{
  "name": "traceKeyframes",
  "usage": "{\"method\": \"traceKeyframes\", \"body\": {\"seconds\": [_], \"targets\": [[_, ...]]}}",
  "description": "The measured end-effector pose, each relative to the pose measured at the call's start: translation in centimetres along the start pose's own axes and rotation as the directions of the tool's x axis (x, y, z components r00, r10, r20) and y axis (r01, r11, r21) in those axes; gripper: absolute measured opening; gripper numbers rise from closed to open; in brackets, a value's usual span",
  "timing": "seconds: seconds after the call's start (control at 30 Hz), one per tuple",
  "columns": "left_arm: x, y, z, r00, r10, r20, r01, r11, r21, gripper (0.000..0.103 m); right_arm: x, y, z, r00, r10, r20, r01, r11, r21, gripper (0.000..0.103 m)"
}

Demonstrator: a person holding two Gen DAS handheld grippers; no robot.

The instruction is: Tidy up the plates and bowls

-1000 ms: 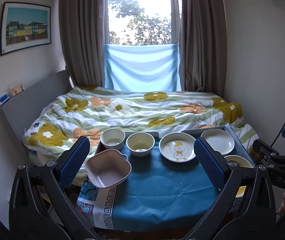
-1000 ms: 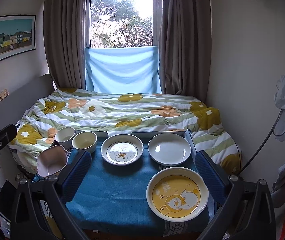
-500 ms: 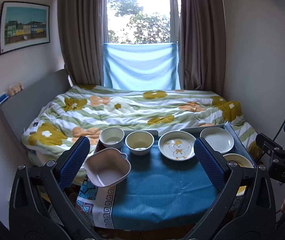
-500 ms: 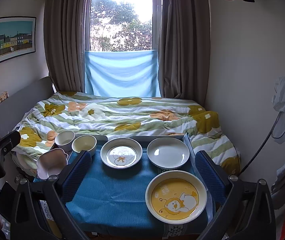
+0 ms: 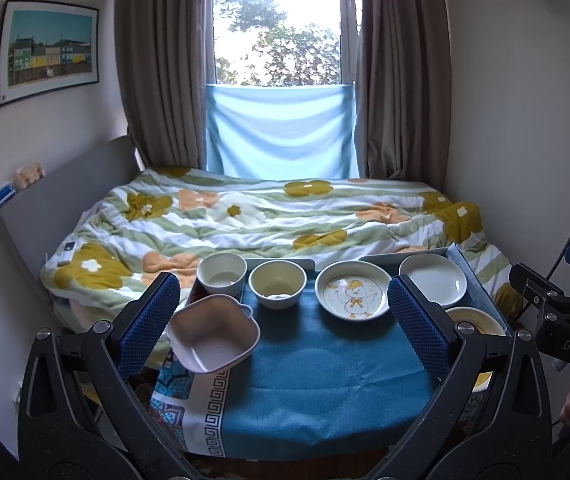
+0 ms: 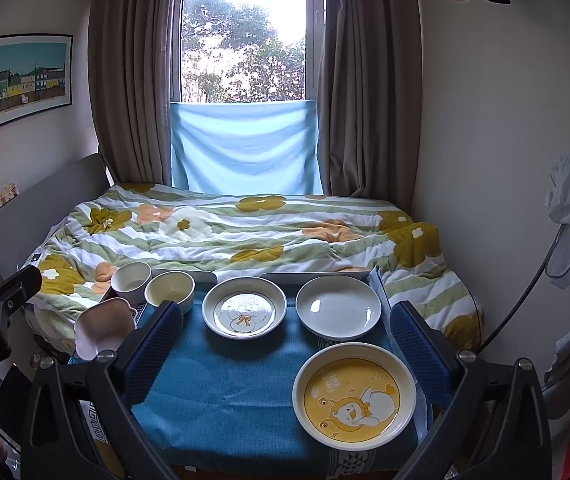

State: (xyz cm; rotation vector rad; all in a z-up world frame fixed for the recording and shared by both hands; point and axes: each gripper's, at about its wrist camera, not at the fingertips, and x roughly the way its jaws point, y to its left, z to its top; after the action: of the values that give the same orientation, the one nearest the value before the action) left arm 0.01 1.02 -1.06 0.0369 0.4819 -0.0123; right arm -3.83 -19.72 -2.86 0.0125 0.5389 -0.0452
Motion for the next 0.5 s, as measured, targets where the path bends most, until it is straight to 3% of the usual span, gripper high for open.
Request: {"method": "traceKeyframes", "body": {"seconds": [0.5], "targets": [[0.52, 0.17, 0.43, 1.000, -0.008, 0.000, 0.008, 1.000, 0.003, 0.103, 0.24, -0.01, 0.25, 1.000, -0.002, 0.003, 0.002, 1.000, -0.004, 0.103]]}}
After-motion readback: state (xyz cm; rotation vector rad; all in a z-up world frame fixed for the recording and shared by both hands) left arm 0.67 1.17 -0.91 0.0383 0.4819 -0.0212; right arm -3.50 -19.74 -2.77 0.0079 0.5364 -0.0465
